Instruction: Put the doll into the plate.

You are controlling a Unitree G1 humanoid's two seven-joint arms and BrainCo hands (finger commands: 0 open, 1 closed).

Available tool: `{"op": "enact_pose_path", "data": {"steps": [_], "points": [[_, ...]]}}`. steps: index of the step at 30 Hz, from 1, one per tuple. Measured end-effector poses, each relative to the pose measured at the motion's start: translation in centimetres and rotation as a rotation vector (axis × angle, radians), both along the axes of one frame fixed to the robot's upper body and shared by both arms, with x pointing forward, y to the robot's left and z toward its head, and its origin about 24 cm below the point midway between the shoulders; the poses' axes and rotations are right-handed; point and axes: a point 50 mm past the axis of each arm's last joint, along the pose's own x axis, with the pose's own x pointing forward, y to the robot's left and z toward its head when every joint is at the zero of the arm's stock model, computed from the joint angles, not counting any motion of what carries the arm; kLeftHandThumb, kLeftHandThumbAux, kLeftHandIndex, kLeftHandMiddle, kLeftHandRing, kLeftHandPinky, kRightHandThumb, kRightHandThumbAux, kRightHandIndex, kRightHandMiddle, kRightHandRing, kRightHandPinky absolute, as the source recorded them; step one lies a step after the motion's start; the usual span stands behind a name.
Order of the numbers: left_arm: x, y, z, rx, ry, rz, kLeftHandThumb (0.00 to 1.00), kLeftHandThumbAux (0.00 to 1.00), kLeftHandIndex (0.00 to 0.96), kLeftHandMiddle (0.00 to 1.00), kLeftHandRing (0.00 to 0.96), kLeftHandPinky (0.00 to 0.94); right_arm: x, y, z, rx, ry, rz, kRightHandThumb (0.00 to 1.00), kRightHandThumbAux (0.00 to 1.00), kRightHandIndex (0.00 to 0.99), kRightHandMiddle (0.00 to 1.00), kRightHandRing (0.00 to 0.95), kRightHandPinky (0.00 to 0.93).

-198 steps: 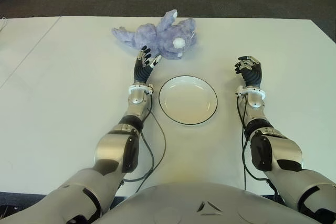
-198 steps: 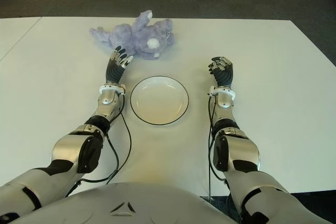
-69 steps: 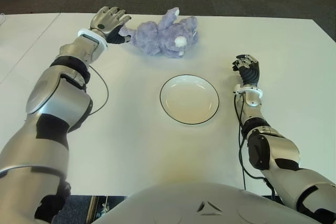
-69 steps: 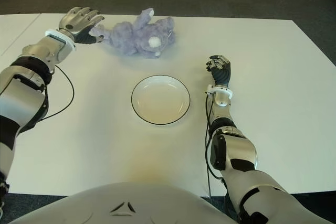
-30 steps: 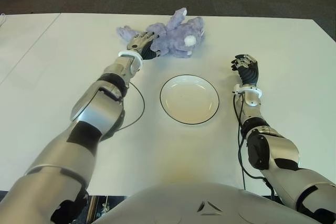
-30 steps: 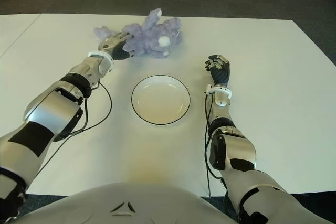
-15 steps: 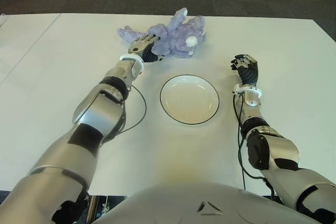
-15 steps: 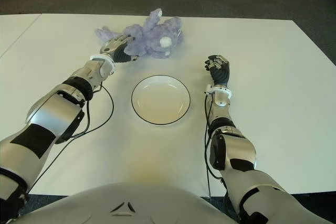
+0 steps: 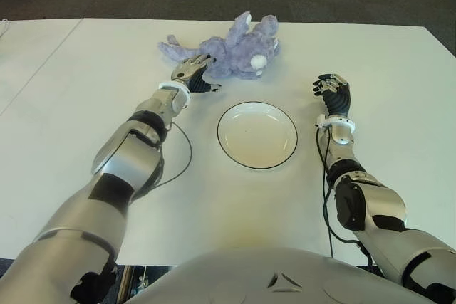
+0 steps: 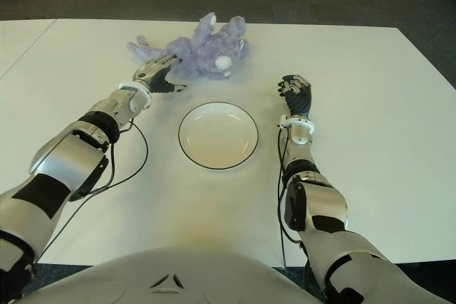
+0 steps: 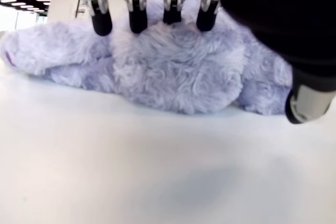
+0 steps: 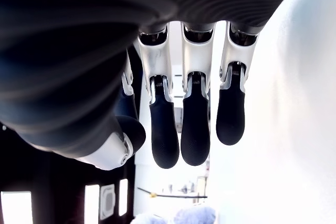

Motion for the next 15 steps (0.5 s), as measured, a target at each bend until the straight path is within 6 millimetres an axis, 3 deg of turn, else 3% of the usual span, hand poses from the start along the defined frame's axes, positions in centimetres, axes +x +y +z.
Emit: {"op": "enact_pose_path", "data": {"steps": [10,15], "points": [[-3.1,2.8,-1.6,0.056,0.186,-0.218,0.062,0.336,0.000,0.000,0.000,0.000,0.0,0.1,0.0,-0.002,-0.002,0.005,0.688,0.729,0.421,0.549,0.565,0.523],[-4.2,4.3,-0.8,0.056,0.226,-0.272,0.056,0.309,0.000,0.000,0.000,0.000,0.0,0.2,0.0,-0.001,-0.002,0.007,0.688,0.729,0.421,0.550,0.566,0.521]]}}
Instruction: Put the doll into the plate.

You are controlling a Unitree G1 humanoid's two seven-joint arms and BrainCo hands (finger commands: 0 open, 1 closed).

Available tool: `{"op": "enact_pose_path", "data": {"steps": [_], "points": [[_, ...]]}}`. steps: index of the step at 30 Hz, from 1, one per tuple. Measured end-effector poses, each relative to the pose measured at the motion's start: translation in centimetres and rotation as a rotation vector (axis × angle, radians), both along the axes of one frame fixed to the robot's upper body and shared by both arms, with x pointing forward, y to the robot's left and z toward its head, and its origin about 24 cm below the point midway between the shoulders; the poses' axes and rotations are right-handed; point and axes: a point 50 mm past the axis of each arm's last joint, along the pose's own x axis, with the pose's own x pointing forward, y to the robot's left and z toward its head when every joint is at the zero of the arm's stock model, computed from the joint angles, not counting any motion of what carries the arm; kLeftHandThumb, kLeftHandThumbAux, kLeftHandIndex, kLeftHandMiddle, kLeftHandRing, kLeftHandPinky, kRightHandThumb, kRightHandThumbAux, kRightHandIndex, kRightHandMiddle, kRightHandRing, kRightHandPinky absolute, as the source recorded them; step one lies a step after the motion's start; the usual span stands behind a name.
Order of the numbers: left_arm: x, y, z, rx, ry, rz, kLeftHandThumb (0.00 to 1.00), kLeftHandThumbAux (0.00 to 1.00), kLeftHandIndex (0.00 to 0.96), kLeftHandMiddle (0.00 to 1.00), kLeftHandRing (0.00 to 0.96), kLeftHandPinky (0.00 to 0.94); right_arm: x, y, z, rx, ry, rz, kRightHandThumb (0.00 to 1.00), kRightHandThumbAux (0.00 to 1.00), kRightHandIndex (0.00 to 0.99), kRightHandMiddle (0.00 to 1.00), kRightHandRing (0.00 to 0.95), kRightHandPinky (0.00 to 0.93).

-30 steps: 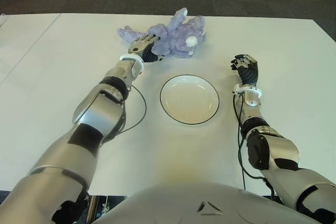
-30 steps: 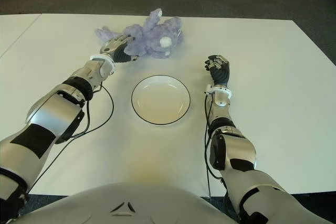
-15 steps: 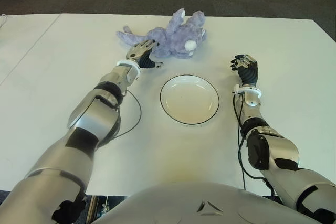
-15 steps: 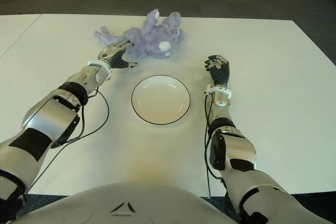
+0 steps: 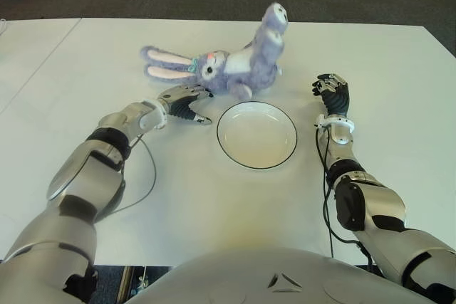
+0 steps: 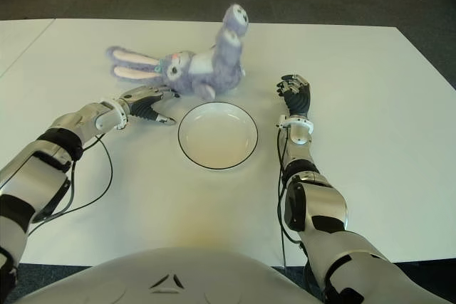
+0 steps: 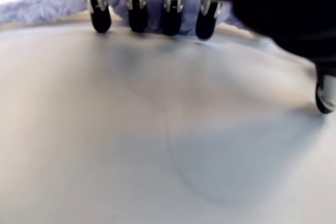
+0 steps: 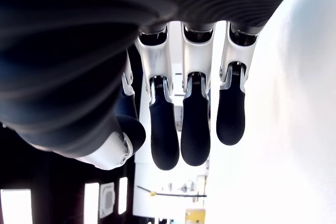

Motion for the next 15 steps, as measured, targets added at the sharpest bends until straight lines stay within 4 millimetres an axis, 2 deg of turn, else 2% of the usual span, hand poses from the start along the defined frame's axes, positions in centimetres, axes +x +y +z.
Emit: {"op": "enact_pose_path", "data": {"steps": [6,15], "points": [[-1.8,1.9,0.9,0.019,0.035,-0.035,0.067,0.268,0.000,0.000,0.000,0.000,0.0,0.1,0.0,0.003,-0.001,0.003,0.688,0.728,0.420,0.542,0.556,0.508],[-5.1,3.6,2.2,0.037,0.079,-0.029,0.085,0.270,0.000,0.000,0.000,0.000,0.0,0.1,-0.1,0.004,0.000,0.002,0.688,0.729,0.419,0.532,0.547,0.510]]}}
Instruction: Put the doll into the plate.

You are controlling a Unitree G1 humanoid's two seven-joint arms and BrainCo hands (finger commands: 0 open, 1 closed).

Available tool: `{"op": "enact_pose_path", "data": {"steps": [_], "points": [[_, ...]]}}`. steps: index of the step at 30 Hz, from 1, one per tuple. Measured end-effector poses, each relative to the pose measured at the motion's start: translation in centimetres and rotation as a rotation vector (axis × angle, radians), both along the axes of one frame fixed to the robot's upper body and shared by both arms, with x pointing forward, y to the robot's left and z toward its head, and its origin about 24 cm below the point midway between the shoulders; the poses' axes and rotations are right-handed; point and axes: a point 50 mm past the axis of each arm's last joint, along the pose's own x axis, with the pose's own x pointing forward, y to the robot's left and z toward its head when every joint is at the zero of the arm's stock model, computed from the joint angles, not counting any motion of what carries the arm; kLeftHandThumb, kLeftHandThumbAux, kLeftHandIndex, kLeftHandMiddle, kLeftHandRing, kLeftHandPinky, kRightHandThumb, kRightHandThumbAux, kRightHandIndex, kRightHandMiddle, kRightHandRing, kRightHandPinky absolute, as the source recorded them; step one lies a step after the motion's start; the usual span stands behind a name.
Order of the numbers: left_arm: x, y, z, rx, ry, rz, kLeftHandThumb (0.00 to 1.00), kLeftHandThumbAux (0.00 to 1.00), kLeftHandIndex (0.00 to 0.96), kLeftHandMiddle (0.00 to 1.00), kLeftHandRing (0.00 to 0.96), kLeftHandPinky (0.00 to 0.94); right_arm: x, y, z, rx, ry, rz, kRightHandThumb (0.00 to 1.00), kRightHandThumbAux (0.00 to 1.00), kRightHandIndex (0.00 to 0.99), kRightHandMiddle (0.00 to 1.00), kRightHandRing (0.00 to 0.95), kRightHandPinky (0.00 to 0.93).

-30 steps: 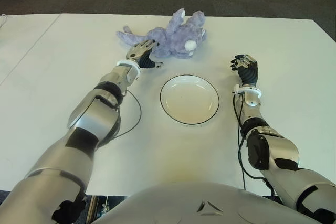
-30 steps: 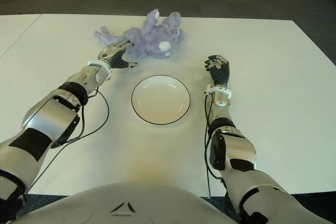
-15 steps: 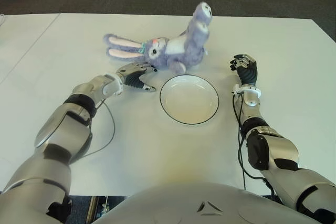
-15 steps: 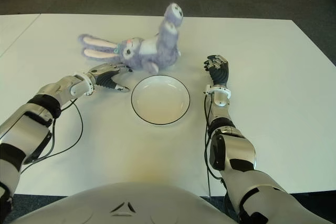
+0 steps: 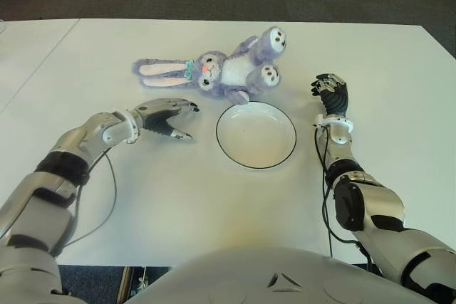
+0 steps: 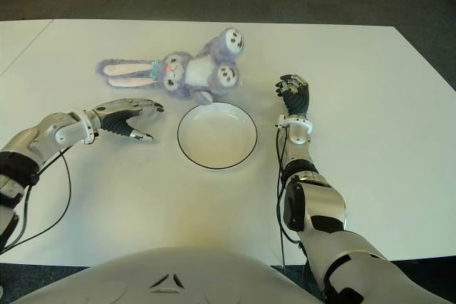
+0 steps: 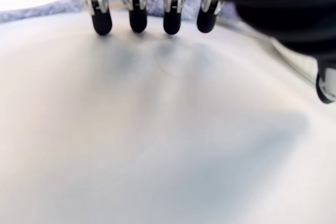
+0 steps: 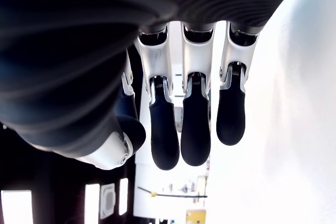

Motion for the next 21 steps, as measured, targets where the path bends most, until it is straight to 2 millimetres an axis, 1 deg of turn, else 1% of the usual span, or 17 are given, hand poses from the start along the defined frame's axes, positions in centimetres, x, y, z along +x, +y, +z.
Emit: {"op": "enact_pose_path", "data": {"steps": [5,9,12,13,14,18,21], "points": [[-1.0,0.3,0.5,0.025,0.023,0.013,0.085,0.270,0.000,0.000,0.000,0.000,0.0,0.0,0.0,0.001,0.001,-0.001,0.689,0.729,0.420,0.541,0.561,0.527],[-1.4,0.3,0.8,0.034,0.032,0.020,0.085,0.270,0.000,0.000,0.000,0.000,0.0,0.0,0.0,-0.001,0.002,0.003,0.690,0.727,0.422,0.553,0.570,0.519],[-1.5,0.2,0.9,0.036,0.036,0.022,0.085,0.270,0.000,0.000,0.000,0.000,0.0,0.0,0.0,-0.002,0.001,0.004,0.689,0.728,0.421,0.545,0.556,0.503],[-1.5,0.2,0.9,0.035,0.034,0.025,0.117,0.244,0.000,0.000,0.000,0.000,0.0,0.0,0.0,-0.002,0.002,0.004,0.689,0.728,0.421,0.541,0.553,0.508],[-1.5,0.2,1.1,0.035,0.033,0.027,0.122,0.240,0.000,0.000,0.000,0.000,0.0,0.1,0.0,-0.003,0.001,0.005,0.689,0.728,0.420,0.540,0.552,0.509],[-1.6,0.8,2.4,0.018,0.008,0.045,0.147,0.218,0.000,0.000,0.000,0.000,0.0,0.1,0.0,-0.003,0.000,0.007,0.690,0.727,0.421,0.546,0.559,0.514],[-1.4,1.5,4.0,0.002,-0.059,0.071,0.175,0.220,0.000,0.000,0.000,0.000,0.0,0.1,0.0,-0.004,0.001,0.007,0.690,0.728,0.421,0.539,0.548,0.501]]}}
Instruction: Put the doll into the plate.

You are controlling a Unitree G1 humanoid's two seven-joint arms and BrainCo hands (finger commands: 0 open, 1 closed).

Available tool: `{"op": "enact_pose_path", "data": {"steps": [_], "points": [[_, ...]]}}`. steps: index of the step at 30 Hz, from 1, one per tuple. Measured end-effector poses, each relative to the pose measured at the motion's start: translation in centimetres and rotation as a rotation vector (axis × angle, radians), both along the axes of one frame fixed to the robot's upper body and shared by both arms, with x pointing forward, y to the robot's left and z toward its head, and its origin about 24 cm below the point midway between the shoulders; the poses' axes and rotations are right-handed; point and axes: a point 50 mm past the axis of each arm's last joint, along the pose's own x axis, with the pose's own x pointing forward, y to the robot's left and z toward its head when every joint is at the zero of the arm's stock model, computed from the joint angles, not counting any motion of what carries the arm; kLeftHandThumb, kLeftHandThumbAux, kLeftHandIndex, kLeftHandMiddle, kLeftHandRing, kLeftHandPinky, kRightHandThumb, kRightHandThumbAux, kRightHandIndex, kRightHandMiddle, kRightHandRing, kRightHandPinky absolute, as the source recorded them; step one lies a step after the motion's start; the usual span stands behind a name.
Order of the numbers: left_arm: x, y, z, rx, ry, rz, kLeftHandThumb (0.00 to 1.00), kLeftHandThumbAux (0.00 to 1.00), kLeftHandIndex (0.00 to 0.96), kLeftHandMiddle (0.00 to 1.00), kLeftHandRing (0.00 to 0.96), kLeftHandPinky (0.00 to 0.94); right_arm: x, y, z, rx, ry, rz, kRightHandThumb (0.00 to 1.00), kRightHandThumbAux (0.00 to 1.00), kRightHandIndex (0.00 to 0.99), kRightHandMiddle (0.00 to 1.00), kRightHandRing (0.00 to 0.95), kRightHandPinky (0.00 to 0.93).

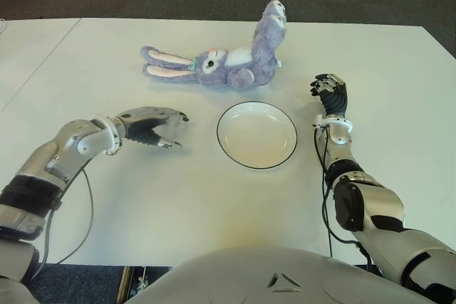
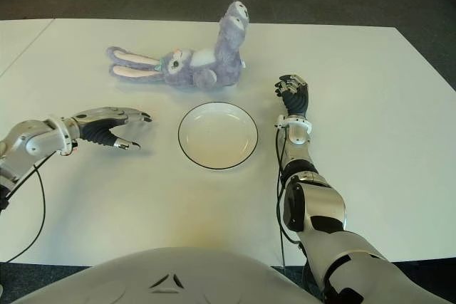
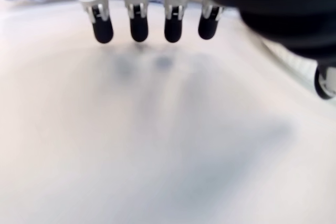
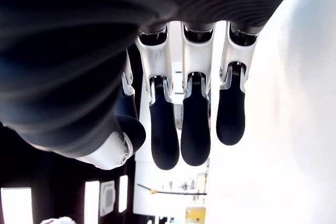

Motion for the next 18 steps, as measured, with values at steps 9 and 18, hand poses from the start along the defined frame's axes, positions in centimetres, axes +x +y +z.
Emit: {"op": "enact_pose_path", "data": {"steps": [9,18], "points": [[0.8,0.8,3.0,-0.064,-0.301,0.066,0.251,0.259,0.000,0.000,0.000,0.000,0.0,0.0,0.0,-0.001,0.000,0.001,0.689,0.728,0.421,0.541,0.554,0.517],[1.2,-0.7,3.5,-0.165,-0.560,0.062,0.271,0.306,0.000,0.000,0.000,0.000,0.0,0.1,0.0,-0.009,0.002,0.005,0.689,0.729,0.420,0.544,0.557,0.508]]}}
